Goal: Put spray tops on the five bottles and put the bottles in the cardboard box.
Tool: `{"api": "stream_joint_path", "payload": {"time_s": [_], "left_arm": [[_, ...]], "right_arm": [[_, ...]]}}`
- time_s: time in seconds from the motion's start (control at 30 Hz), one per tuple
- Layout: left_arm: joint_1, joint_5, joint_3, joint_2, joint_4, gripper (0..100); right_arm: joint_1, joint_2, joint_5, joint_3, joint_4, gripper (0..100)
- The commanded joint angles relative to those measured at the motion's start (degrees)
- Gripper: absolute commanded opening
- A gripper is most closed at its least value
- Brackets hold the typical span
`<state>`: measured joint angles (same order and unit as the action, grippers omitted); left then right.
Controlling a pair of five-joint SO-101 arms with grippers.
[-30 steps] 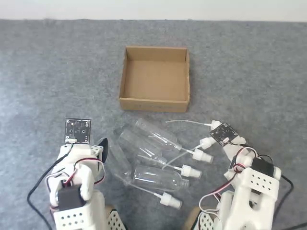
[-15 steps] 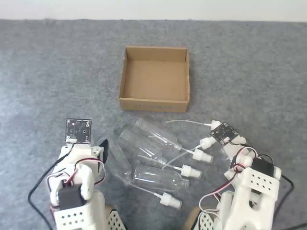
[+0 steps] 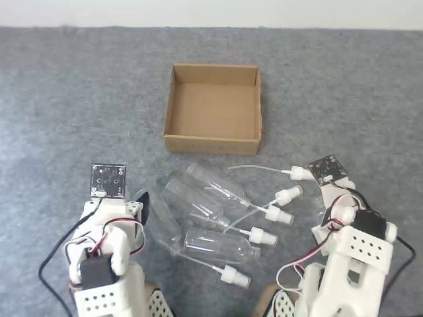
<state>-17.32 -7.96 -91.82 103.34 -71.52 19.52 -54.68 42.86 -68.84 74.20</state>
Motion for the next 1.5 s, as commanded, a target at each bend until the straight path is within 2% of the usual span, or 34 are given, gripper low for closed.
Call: {"api": "stream_joint_path", "payload": {"time_s": [0.0, 0.17, 0.43, 0.73, 0.83, 0.97, 1.2, 1.33, 1.47], "left_arm": [[-0.4, -0.3, 0.7, 1.1, 1.2, 25], [-0.4, -0.3, 0.7, 1.1, 1.2, 25], [-0.4, -0.3, 0.7, 1.1, 1.2, 25], [-0.4, -0.3, 0.7, 1.1, 1.2, 25], [-0.4, -0.3, 0.7, 1.1, 1.2, 25], [-0.4, -0.3, 0.7, 1.1, 1.2, 25], [-0.4, -0.3, 0.7, 1.1, 1.2, 25], [-0.4, -0.3, 0.7, 1.1, 1.2, 25], [-0.4, -0.3, 0.7, 1.1, 1.2, 25]], "right_arm": [[0.4, 0.1, -1.8, 4.7, 1.0, 11.8], [0.4, 5.2, -3.4, 10.9, 5.4, 11.8], [0.4, 26.6, -5.2, 22.9, 5.5, 11.8], [0.4, 42.7, -4.8, 26.9, -4.1, 12.1], [0.1, 44.6, -4.7, 26.9, -5.3, 13.5], [-1.5, 44.7, -4.7, 26.9, -3.7, 21.2], [-5.0, 44.7, -4.8, 27.0, -3.6, 21.9], [-5.6, 45.3, -5.0, 27.0, -4.2, 21.5], [-5.2, 44.8, -4.7, 27.0, -4.1, 11.7]]}}
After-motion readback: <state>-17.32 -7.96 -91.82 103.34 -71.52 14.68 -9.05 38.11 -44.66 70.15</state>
